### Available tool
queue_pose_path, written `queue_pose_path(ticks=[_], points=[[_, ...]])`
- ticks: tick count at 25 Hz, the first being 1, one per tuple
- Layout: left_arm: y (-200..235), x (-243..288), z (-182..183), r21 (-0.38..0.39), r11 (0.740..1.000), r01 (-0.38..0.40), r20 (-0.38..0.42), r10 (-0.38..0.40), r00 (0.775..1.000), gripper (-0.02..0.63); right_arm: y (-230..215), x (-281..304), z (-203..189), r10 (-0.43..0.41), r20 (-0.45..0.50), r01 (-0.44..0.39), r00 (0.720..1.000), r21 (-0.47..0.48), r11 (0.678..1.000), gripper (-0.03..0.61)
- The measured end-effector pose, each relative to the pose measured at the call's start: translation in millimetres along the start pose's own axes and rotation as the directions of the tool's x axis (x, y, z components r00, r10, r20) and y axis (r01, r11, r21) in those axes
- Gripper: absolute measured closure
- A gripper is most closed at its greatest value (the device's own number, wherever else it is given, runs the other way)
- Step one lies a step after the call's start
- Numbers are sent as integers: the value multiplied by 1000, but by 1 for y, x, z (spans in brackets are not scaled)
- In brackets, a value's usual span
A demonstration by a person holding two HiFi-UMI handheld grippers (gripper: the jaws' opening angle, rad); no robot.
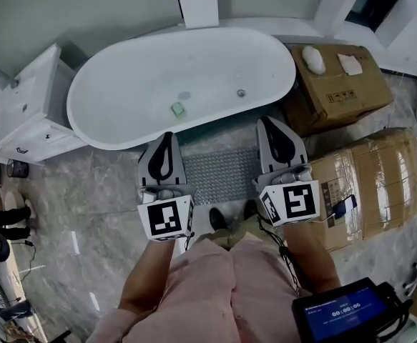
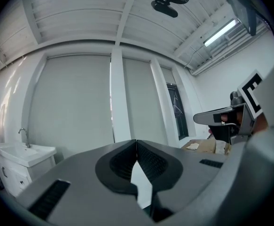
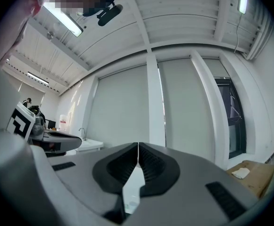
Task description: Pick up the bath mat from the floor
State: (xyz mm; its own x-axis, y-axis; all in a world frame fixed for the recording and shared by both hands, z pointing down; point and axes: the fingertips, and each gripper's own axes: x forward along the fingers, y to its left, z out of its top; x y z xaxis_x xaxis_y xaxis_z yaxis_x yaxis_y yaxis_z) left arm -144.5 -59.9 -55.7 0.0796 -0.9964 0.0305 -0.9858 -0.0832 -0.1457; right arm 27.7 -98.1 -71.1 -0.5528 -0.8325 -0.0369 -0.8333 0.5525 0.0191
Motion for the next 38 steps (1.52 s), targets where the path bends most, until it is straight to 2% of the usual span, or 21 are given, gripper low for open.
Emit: queue_pose_path(ticks=[9,14,27,38], points=[[-11,1,4,-3,1000,-17,21,17,1000,588,-3,2,6,38,19,-38,999,-22,999,560],[-24,27,16,-8,999,-38,18,38,999,588,-33,17,14,55,31,-54,998,-18,998,560],[-12,49,46,12,995,-95,78,93,993,588,-43,43,41,101,96,-99,990,-29,995,560],[-20,53,35,-13,996,-86,50,86,995,588,-47,42,28,109,60,-108,992,-10,994,560]])
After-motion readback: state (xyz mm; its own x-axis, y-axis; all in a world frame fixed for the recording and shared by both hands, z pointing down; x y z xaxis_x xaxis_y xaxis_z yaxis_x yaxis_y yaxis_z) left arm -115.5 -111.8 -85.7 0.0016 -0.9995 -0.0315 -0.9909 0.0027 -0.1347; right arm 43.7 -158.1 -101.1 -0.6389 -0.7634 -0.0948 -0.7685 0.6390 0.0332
